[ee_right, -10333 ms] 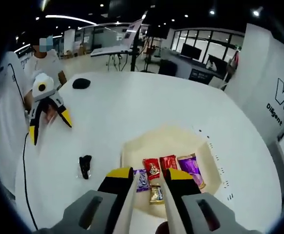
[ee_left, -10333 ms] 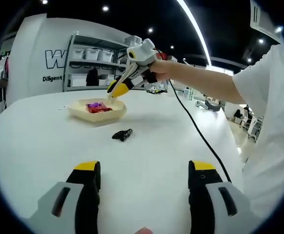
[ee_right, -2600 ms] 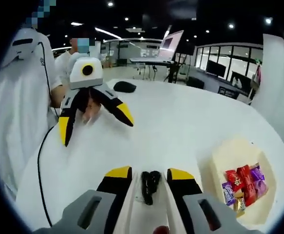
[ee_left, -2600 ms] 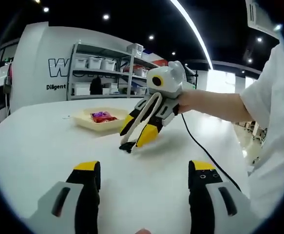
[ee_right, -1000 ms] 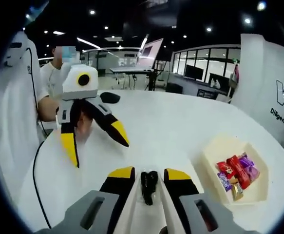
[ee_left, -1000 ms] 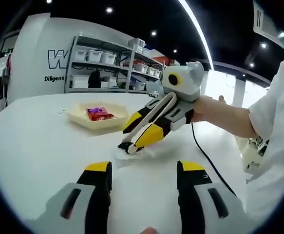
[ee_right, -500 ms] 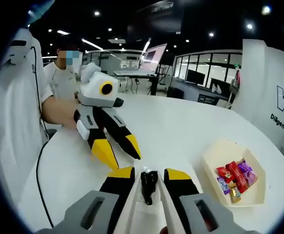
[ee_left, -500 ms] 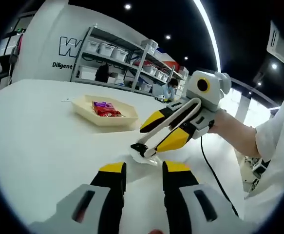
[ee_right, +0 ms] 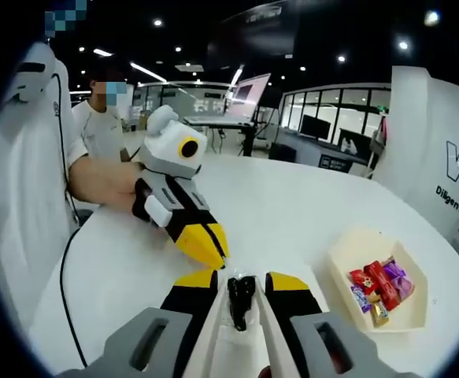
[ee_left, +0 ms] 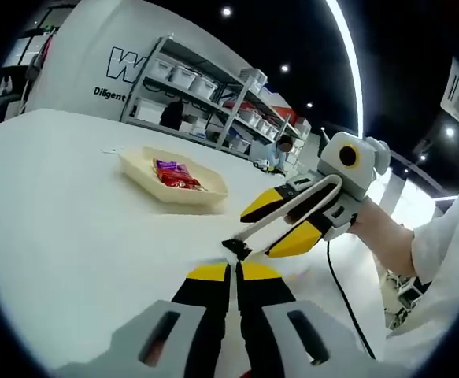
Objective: Place the target food into the container with the food tongs after gripping and lifting it, then release it inside without dropping or visibly crushing the food.
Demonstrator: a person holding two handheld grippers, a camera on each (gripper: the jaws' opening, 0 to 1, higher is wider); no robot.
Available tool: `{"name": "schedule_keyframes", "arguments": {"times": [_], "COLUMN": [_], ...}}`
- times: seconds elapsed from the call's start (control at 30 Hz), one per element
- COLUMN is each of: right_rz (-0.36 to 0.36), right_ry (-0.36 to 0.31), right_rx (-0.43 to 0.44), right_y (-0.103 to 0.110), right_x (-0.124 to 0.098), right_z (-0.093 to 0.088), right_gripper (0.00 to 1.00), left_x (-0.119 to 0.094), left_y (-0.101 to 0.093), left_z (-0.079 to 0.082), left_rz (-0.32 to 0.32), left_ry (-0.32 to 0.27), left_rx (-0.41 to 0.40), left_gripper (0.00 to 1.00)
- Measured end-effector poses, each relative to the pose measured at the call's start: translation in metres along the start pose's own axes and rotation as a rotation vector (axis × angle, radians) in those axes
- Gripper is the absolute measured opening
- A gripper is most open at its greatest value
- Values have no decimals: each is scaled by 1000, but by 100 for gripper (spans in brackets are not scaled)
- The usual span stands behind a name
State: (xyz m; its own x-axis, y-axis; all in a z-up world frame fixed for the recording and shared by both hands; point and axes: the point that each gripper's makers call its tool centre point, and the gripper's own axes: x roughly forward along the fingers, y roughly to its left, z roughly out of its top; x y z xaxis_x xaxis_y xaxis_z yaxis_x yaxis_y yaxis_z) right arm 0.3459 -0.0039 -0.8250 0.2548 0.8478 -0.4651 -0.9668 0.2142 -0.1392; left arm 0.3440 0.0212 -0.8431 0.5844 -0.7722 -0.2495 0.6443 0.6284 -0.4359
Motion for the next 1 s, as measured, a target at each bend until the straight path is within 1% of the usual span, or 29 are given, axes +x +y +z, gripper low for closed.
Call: {"name": "schedule_keyframes", "arguments": {"times": [0.13, 0.23, 0.3, 0.33, 0.4, 0.43, 0.47, 0.57, 0.63, 0.77, 0.87, 1.0], "right_rz": [2, 6, 11, 17, 20, 25, 29, 45, 50, 49, 54, 65], "right_ry": [-4, -13, -21, -26, -36, -40, -47, -55, -61, -64, -66, -73], "right_rx": [7, 21, 29, 34, 39, 48, 53, 55, 60, 47, 29, 24], "right_y": [0, 0, 0, 0, -1, -1, -2, -1, -2, -1, 1, 2], "right_x": [-2, -4, -6, -8, -10, -11, -12, -14, -15, -15, -15, -15], "right_z": [0, 2, 3, 4, 6, 7, 8, 9, 10, 12, 13, 14], "right_gripper": [18, 19, 19, 19, 19, 19, 20, 20, 20, 22, 22, 22], "left_x": [0, 0, -1, -1, -2, -2, -3, -5, -6, -7, -7, -8], "left_y": [-2, -4, -10, -11, -18, -19, -20, -23, -24, -26, -28, -30], "left_z": [1, 2, 4, 4, 7, 8, 9, 12, 13, 15, 14, 15], "left_rz": [-15, -30, -59, -64, -101, -107, -104, -116, -130, -136, -140, -150], "left_ry": [-6, -8, -19, -20, -36, -40, -39, -50, -49, -47, -41, -42], "left_rx": [-7, 8, 37, 47, 76, 93, 126, 148, 183, 209, 243, 259], "left_gripper": [0, 0, 0, 0, 0, 0, 0, 0, 0, 0, 0, 0]}}
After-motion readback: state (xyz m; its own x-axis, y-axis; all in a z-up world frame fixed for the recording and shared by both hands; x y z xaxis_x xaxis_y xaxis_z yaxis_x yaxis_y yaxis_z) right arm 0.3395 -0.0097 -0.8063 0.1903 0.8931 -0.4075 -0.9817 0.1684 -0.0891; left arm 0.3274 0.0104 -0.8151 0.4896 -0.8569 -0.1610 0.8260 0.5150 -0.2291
